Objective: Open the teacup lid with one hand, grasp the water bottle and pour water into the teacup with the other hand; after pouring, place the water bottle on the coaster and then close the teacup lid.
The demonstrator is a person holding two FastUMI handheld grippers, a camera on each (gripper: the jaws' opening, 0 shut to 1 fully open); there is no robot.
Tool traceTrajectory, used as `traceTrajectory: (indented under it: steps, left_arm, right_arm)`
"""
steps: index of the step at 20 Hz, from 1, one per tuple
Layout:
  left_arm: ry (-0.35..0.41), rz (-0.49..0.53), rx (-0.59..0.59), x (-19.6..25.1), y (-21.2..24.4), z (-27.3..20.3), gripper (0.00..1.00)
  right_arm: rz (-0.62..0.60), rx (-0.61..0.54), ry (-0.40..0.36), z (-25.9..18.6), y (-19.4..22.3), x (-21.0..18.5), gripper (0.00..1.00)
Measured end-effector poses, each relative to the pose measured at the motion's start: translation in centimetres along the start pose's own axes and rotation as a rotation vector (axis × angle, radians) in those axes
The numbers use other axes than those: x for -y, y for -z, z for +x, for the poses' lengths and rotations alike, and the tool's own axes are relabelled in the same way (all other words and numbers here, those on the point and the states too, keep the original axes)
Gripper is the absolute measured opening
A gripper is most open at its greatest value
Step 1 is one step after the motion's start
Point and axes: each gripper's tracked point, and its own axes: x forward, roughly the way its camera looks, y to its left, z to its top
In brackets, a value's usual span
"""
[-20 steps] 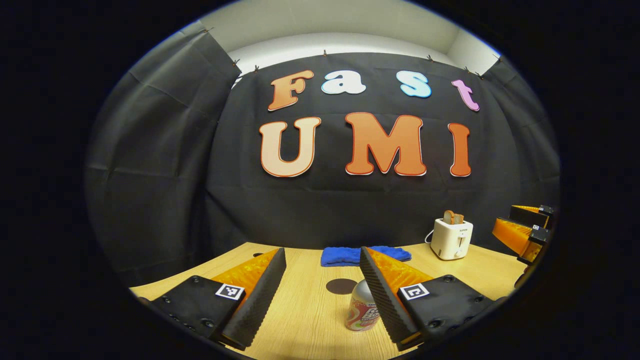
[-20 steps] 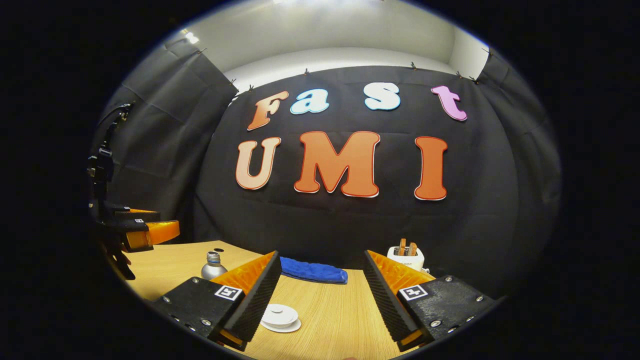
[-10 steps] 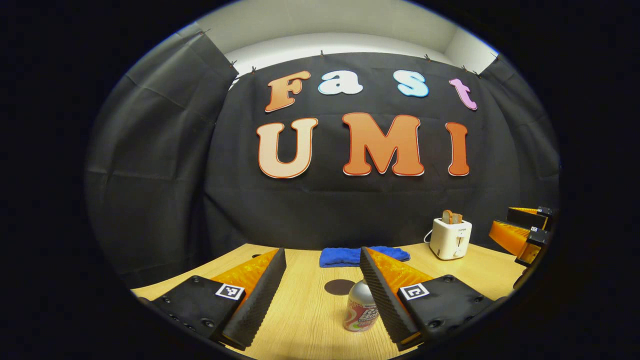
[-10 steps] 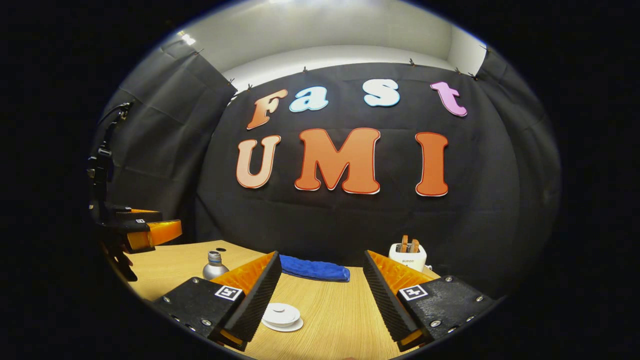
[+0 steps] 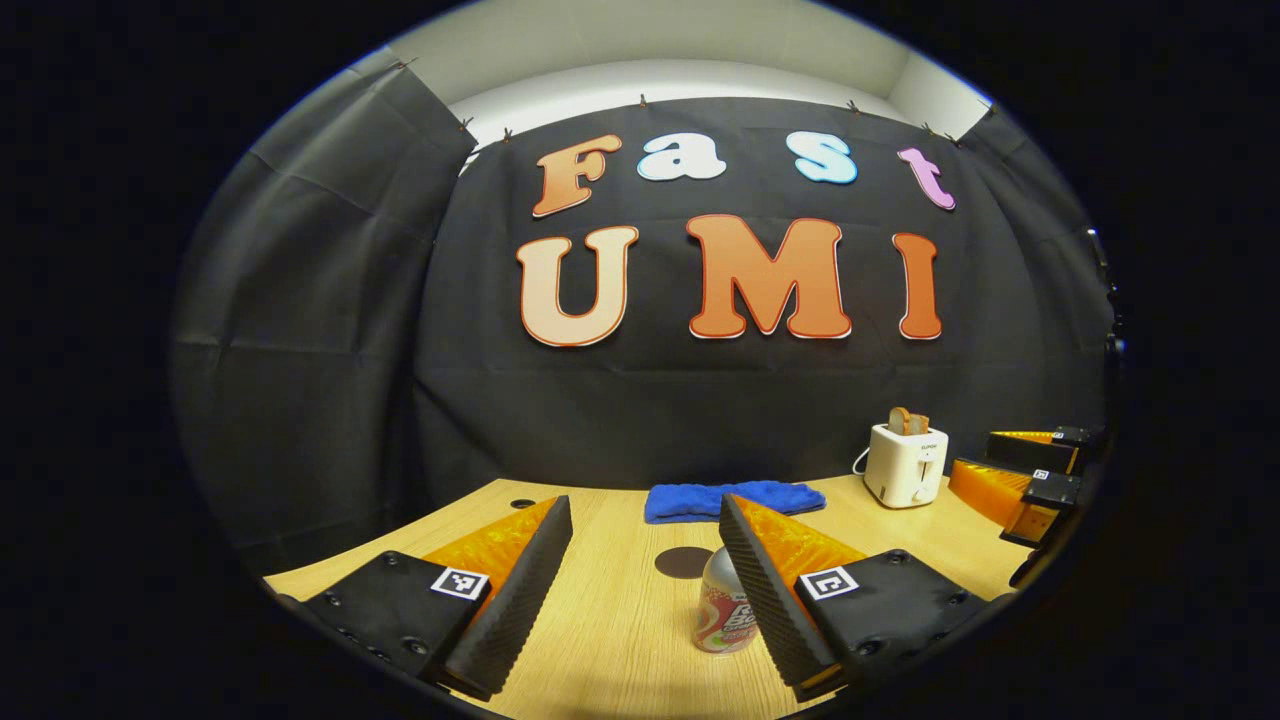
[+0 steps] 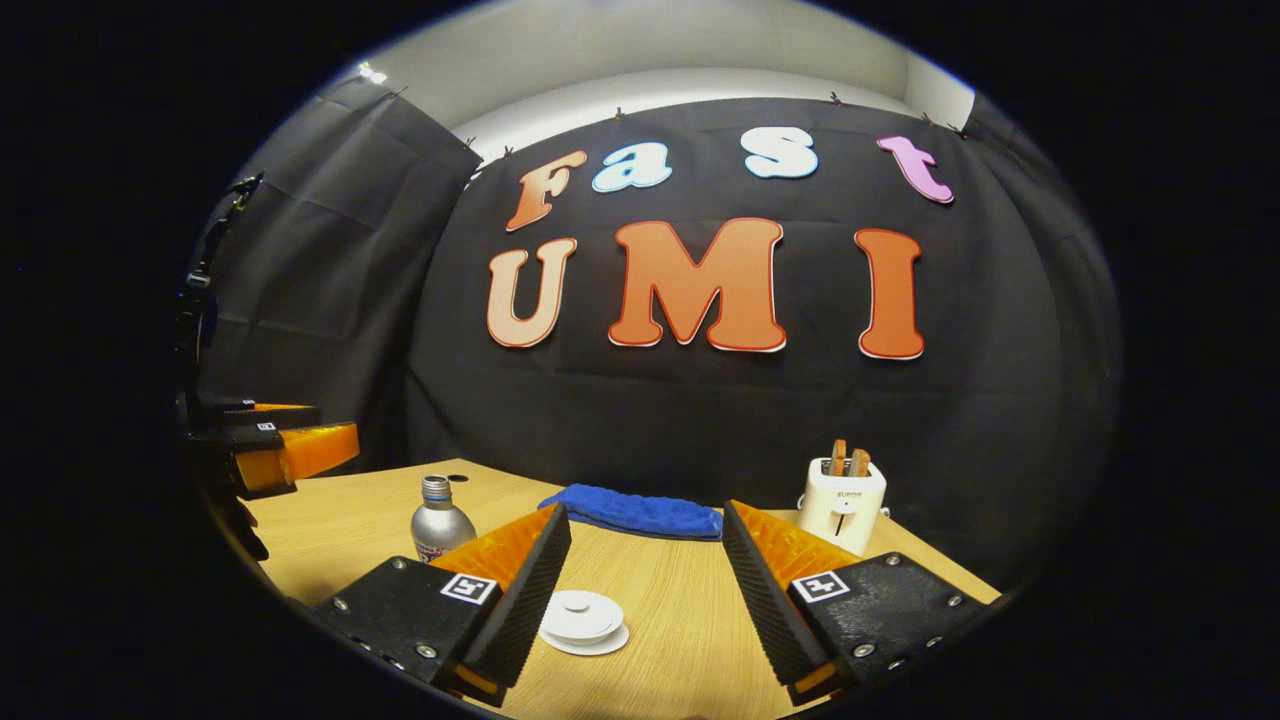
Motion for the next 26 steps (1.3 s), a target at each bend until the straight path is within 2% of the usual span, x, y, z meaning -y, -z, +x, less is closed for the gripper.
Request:
traceTrajectory:
  steps: [4, 5, 7, 15, 16, 18, 21, 24, 25, 26]
  left_arm:
    - [-0.012, 0.013, -0.017, -0.4, 0.8, -0.1, 1.00]
    - [-0.013, 0.013, -0.023, -0.4, 1.1, -0.2, 0.94]
    - [-0.018, 0.014, -0.031, -0.6, 1.5, -0.2, 0.97]
    - [-0.030, 0.008, -0.068, -1.3, 3.4, -0.1, 0.97]
    - [-0.034, 0.008, -0.072, -1.4, 3.5, -0.1, 1.00]
    - [-0.038, 0.005, -0.078, -1.5, 3.8, 0.0, 0.97]
    - [-0.042, 0.000, -0.080, -1.7, 4.1, -0.1, 0.97]
    - [-0.047, 0.003, -0.088, -1.7, 4.3, -0.1, 0.97]
    - [-0.048, 0.002, -0.092, -1.7, 4.5, -0.1, 0.97]
    - [-0.050, 0.002, -0.092, -1.8, 4.5, -0.2, 0.97]
  right_arm:
    - [0.023, -0.103, -0.044, 1.9, 3.6, -1.9, 0.91]
    - [0.028, -0.127, -0.059, 2.2, 4.4, -2.5, 0.90]
    - [0.038, -0.162, -0.077, 2.8, 5.6, -3.2, 0.91]
    - [0.060, -0.286, -0.126, 5.0, 10.8, -5.6, 0.91]
    - [0.064, -0.299, -0.128, 5.2, 11.4, -5.8, 0.91]
    - [0.071, -0.319, -0.132, 5.6, 12.4, -5.9, 0.91]
    - [0.082, -0.345, -0.123, 6.1, 13.5, -5.7, 0.84]
    - [0.098, -0.350, -0.127, 6.5, 13.8, -5.7, 0.83]
    - [0.098, -0.352, -0.131, 6.6, 13.9, -5.8, 0.75]
    - [0.098, -0.356, -0.138, 6.5, 14.1, -5.9, 0.73]
